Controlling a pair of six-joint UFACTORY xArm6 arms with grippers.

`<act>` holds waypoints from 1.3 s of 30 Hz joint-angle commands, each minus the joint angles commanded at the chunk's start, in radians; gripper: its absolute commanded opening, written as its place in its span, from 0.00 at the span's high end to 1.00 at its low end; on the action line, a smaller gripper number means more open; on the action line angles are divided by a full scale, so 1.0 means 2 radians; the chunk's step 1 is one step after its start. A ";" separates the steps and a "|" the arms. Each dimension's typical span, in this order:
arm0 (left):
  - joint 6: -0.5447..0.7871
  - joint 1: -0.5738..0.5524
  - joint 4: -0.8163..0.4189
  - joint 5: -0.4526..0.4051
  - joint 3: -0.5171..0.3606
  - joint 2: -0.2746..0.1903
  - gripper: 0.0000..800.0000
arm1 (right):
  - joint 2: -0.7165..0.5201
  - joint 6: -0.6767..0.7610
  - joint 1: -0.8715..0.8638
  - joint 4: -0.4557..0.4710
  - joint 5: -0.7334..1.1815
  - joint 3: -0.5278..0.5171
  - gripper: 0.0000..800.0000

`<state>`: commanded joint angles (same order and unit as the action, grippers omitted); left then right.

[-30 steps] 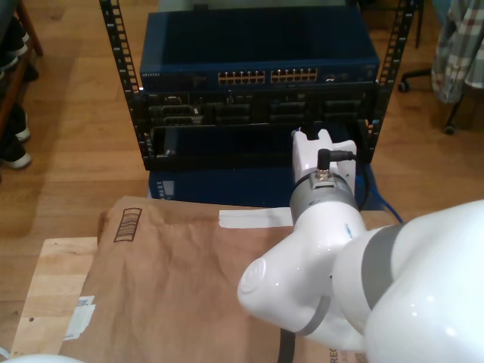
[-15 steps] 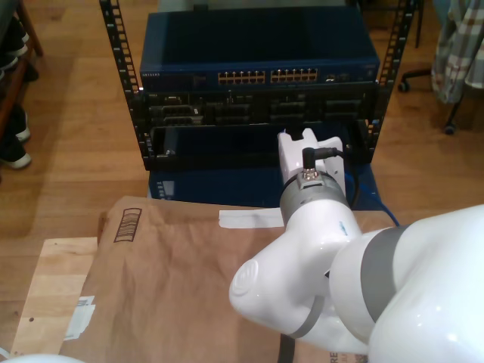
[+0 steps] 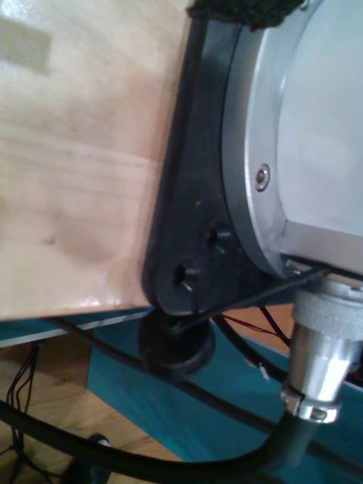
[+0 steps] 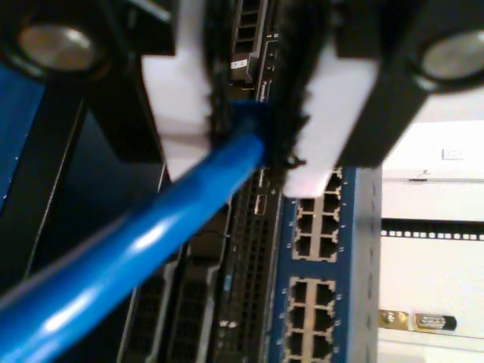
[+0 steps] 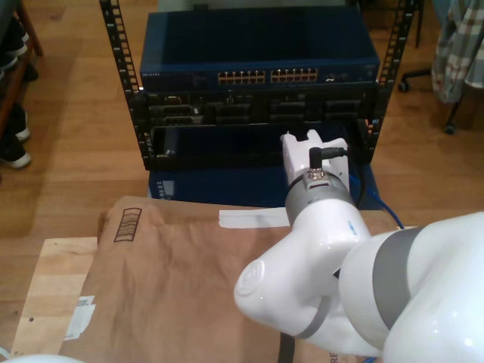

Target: Grab the cable and plug it in

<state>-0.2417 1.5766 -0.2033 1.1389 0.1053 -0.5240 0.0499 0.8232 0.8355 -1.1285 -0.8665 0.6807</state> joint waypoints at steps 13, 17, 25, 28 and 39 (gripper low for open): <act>0.000 0.000 0.000 0.000 0.000 0.000 0.00 | -0.004 0.005 -0.002 0.001 -0.004 -0.006 1.00; 0.000 0.000 0.000 0.000 0.000 0.000 0.00 | 0.000 0.004 -0.011 0.005 0.001 0.004 1.00; 0.000 0.000 0.000 0.000 0.000 0.000 0.00 | 0.018 0.027 -0.041 0.021 0.009 0.018 1.00; 0.000 0.000 0.000 0.000 0.000 0.000 0.00 | 0.020 0.032 -0.041 0.023 0.008 0.029 1.00; 0.000 0.000 0.000 0.000 0.000 0.000 0.00 | 0.008 0.033 -0.062 0.021 -0.003 0.018 1.00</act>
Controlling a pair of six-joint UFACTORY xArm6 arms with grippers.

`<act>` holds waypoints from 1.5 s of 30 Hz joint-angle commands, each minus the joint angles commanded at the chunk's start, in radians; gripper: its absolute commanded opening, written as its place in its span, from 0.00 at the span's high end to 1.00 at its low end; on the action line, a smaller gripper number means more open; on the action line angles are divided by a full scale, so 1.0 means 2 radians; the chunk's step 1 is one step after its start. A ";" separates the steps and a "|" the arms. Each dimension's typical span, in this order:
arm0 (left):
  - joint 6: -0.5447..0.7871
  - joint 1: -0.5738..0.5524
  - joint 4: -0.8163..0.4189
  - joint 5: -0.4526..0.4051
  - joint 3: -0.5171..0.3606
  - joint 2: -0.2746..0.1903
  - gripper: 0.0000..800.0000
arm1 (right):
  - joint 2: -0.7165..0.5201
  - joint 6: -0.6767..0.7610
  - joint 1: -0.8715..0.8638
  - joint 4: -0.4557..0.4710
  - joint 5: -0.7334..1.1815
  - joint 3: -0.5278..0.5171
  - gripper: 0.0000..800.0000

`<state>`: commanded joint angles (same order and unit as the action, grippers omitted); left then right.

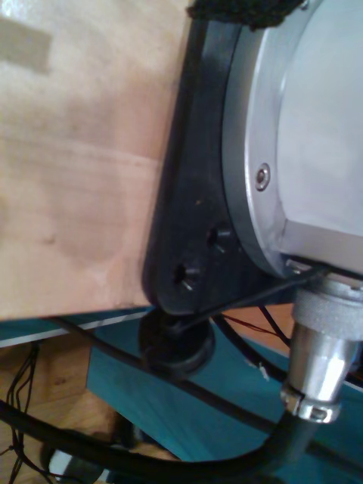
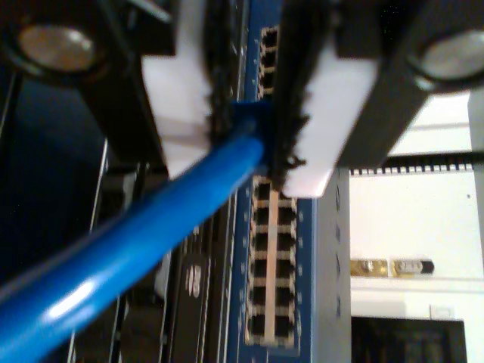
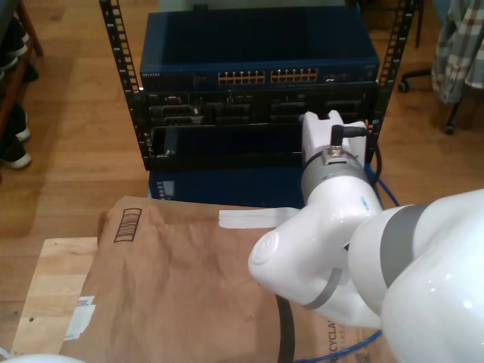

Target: Grab the cable and plug it in

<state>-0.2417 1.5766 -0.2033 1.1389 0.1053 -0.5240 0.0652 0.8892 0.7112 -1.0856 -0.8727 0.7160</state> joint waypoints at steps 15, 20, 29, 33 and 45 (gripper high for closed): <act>0.000 0.000 0.000 0.000 0.000 0.000 0.00 | 0.038 0.063 -0.046 0.041 -0.003 0.022 1.00; 0.000 0.000 0.000 0.000 0.000 0.000 0.00 | 0.069 0.064 -0.047 0.044 -0.006 0.042 1.00; 0.000 0.000 0.000 0.000 0.000 0.000 0.00 | 0.125 0.076 -0.050 0.043 -0.034 0.104 1.00; 0.000 0.000 0.000 0.000 0.000 0.000 0.00 | 0.133 0.104 -0.058 0.046 -0.038 0.113 1.00; 0.000 0.000 0.000 0.000 0.000 0.000 0.00 | 0.199 0.123 -0.071 0.051 -0.104 0.170 1.00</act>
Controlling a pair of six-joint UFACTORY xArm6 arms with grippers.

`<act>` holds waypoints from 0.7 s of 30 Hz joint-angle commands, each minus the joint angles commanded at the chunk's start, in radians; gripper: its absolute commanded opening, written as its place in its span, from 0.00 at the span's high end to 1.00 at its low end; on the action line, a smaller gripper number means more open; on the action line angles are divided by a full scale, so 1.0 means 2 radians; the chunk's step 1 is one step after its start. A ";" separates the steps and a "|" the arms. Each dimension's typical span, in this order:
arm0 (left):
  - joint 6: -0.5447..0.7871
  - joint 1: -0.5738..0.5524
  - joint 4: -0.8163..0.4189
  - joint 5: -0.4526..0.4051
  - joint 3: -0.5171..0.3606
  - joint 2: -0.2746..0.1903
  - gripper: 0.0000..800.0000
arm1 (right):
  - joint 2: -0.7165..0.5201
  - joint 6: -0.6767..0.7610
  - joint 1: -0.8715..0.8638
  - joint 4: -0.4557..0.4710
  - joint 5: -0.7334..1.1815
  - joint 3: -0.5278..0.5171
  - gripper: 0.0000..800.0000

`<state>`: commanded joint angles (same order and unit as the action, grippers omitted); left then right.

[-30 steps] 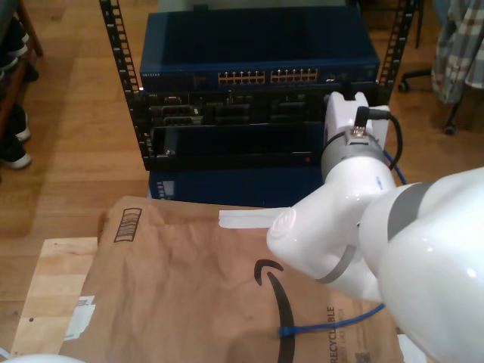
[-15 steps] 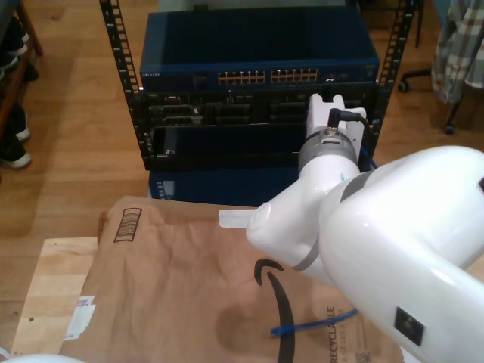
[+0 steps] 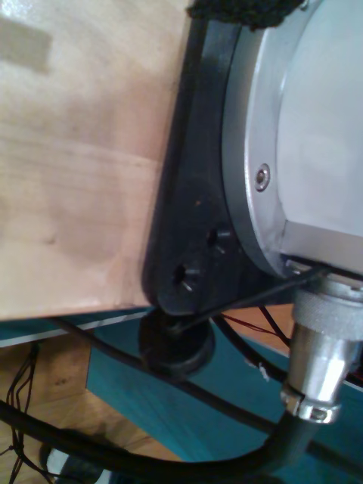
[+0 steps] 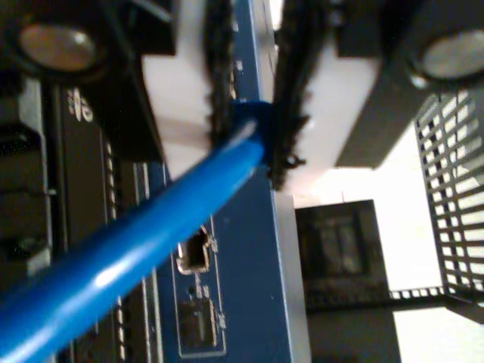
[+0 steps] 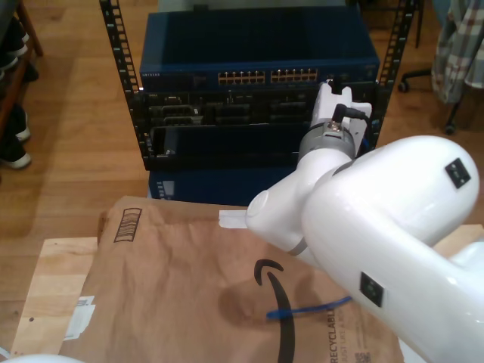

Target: Grab the cable and plug it in

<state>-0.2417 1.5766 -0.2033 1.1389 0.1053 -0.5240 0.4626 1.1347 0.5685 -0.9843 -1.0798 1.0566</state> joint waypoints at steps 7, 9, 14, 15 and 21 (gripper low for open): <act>0.000 0.000 0.000 0.000 0.000 0.000 0.00 | 0.008 0.014 0.002 0.000 -0.012 -0.002 1.00; 0.000 0.000 0.000 0.000 0.000 0.000 0.00 | 0.018 0.021 0.002 0.000 -0.031 0.008 1.00; 0.000 0.000 0.000 0.000 0.000 0.000 0.00 | 0.028 0.020 0.005 -0.001 -0.054 0.021 1.00; 0.000 0.000 0.000 0.000 0.000 0.000 0.00 | 0.030 0.019 0.005 -0.002 -0.058 0.021 1.00; 0.000 0.000 0.000 0.000 0.000 0.000 0.00 | 0.044 0.019 0.016 -0.003 -0.081 0.021 1.00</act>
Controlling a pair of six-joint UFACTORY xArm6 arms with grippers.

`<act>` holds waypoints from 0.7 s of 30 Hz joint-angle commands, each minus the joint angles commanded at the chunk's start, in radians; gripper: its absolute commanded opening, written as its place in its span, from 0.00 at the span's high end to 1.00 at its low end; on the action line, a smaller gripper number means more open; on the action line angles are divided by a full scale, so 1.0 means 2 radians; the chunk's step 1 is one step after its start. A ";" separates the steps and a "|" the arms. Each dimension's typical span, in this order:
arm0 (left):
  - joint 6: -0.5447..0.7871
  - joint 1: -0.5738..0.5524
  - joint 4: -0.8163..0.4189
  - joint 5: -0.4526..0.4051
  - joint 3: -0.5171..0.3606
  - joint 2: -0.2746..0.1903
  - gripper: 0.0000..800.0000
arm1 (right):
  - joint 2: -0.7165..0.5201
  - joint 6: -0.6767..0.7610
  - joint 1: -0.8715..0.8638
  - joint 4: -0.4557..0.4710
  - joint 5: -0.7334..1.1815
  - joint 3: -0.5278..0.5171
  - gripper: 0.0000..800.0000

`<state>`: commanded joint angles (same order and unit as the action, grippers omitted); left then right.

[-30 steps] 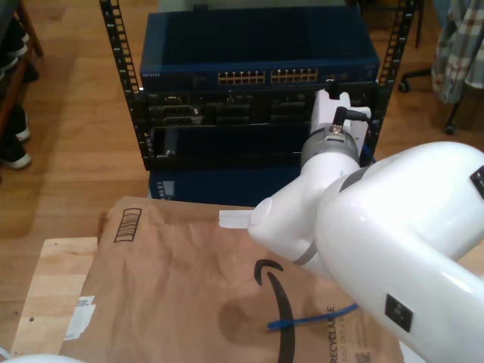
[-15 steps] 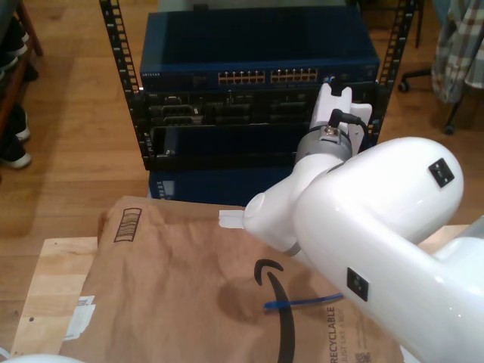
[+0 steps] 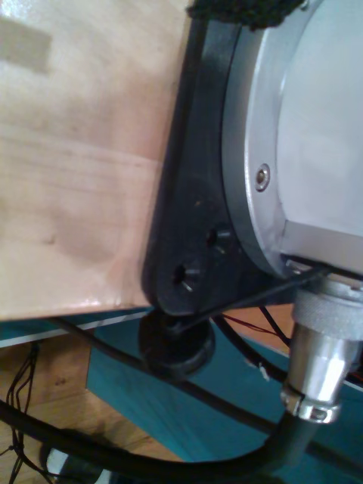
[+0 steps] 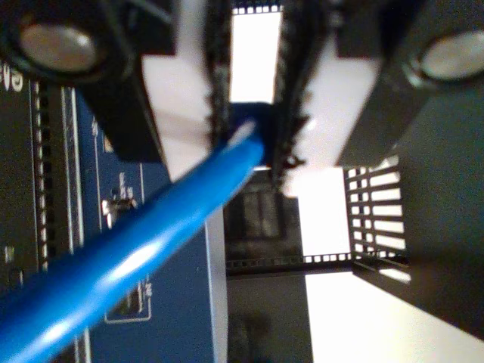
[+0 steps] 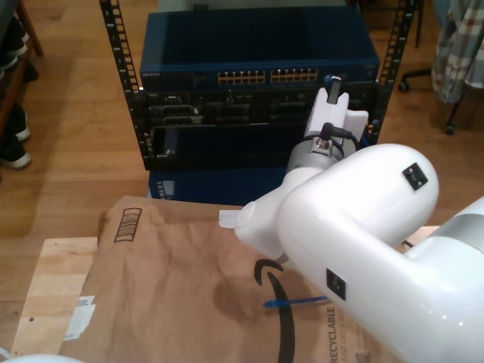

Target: Grab the cable and plug it in

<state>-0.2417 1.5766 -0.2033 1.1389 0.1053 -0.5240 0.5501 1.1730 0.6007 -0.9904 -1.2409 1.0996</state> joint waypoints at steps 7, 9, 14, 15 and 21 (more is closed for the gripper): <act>0.000 0.000 0.000 0.000 0.000 0.000 0.00 | 0.018 0.000 0.002 0.002 0.005 0.012 1.00; 0.000 0.000 0.000 0.000 0.000 0.000 0.00 | 0.029 -0.002 0.000 0.002 0.005 0.022 1.00; 0.000 0.000 0.000 0.000 0.000 0.000 0.00 | 0.051 -0.002 -0.002 0.004 0.005 0.047 1.00; 0.000 0.000 0.000 0.000 0.000 0.000 0.00 | 0.055 -0.002 -0.003 0.004 0.005 0.051 1.00; 0.000 0.000 0.000 0.000 0.000 0.000 0.00 | 0.068 0.001 -0.015 0.010 0.003 0.059 1.00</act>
<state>-0.2417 1.5766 -0.2033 1.1389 0.1053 -0.5240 0.6851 1.1745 0.5700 -0.9705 -1.2348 1.2177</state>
